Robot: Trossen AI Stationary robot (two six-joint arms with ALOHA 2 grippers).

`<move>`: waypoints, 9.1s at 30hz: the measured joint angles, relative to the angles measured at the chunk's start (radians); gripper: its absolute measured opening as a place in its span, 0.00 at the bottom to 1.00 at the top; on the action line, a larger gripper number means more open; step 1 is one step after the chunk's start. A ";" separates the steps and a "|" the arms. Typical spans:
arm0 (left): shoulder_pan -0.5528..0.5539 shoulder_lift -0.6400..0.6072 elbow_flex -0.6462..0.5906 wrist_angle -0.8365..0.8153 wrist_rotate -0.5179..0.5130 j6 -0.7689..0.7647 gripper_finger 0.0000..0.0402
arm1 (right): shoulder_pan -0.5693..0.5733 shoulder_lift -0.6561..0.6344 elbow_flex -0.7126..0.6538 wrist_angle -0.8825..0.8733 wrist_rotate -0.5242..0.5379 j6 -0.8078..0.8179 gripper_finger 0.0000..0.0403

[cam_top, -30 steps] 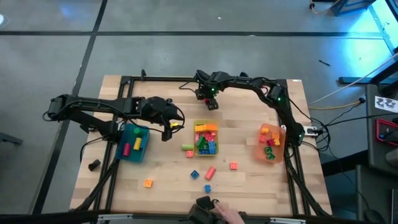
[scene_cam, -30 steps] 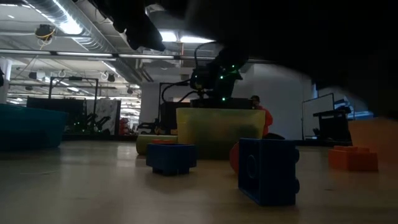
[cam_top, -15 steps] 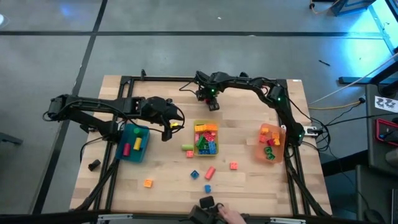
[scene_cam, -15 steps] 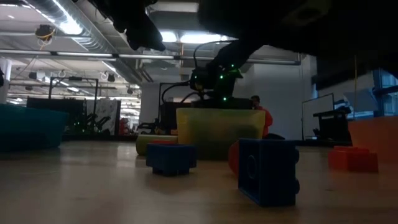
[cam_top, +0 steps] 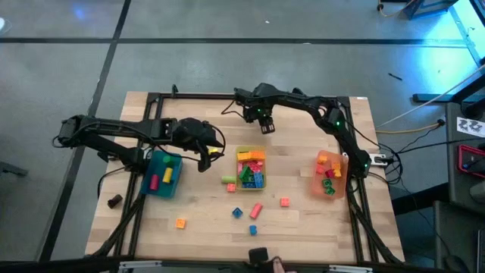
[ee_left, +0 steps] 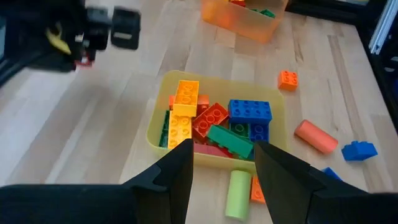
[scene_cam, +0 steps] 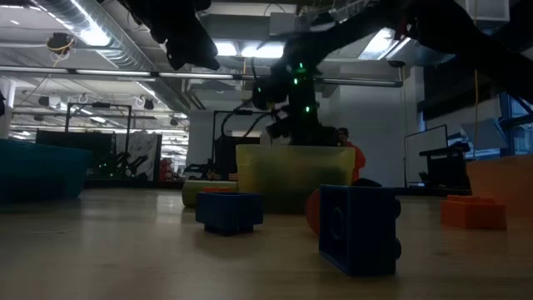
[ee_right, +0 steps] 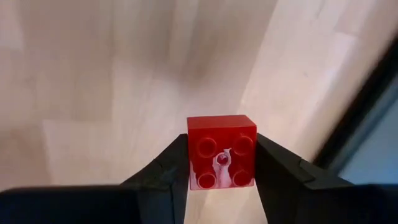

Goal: Sort blocks by size
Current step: Put the red 4 stud game piece into the orange bin, then put the light green cylindrical block into the blue bin, then put the orange cylindrical block into the blue bin

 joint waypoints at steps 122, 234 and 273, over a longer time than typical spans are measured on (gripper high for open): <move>-0.360 0.217 0.243 -1.139 -0.014 -0.816 0.28 | 0.718 -0.643 -0.938 0.818 -0.364 0.226 0.54; -0.324 0.270 0.152 -0.060 -0.369 -0.606 0.45 | 0.769 -0.424 -0.566 0.843 0.417 -0.008 0.35; -0.324 0.286 0.151 -0.015 -0.320 -0.502 0.40 | 0.769 -0.425 -0.566 0.875 0.499 -0.061 0.36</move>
